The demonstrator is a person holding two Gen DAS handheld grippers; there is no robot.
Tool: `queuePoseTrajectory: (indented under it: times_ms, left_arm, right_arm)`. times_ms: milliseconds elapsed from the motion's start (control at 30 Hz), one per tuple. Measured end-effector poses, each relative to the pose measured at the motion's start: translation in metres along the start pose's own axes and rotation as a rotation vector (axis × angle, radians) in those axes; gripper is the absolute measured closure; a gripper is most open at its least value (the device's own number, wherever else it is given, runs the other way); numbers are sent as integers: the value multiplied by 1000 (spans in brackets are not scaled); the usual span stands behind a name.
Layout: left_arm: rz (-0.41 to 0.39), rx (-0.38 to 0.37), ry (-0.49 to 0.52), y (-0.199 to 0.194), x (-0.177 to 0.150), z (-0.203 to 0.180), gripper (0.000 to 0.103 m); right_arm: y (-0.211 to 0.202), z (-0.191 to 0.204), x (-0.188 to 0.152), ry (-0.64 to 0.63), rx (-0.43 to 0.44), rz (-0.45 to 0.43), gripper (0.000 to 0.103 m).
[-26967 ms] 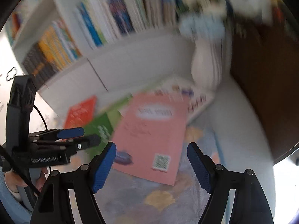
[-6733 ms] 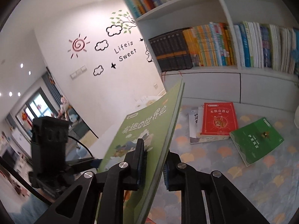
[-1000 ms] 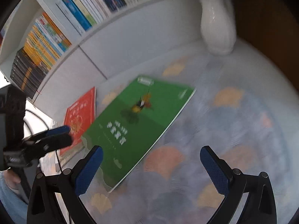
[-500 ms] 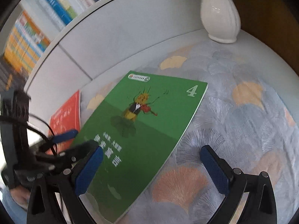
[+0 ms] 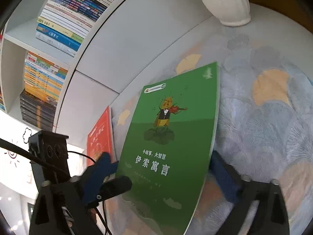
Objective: Organize books
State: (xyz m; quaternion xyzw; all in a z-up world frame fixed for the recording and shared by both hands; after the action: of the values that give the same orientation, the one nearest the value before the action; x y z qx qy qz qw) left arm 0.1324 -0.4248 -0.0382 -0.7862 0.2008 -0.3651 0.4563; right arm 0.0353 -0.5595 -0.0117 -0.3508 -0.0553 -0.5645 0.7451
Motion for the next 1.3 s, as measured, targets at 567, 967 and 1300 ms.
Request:
queuePoseTrajectory:
  times_ms: [567,967,1300]
  left_arm:
    - [-178,101,-31,-103,-40,-11,60]
    - [-315,278,-85,-217,-94,22,60]
    - [-368,414,-256,-308,-195,94,60]
  right_arm:
    - [-8,46,-70,-124,63,156,85]
    - [-13,165,-113,-425,135,214,85]
    - [9,256,-225,-563,248,348,83]
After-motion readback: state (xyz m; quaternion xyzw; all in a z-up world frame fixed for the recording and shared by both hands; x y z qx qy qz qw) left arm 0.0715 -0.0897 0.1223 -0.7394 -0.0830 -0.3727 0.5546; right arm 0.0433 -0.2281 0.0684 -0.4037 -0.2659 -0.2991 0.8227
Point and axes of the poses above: each gripper's, at about its wrist camera, not at the fingertips, and y roughly the way its jaws point, z to its left, x to its top, the point moved 8 cm from there along y, roughly the way its jaws point, and after that the axes turned 15 degrees about x, right-handed, at the moved point
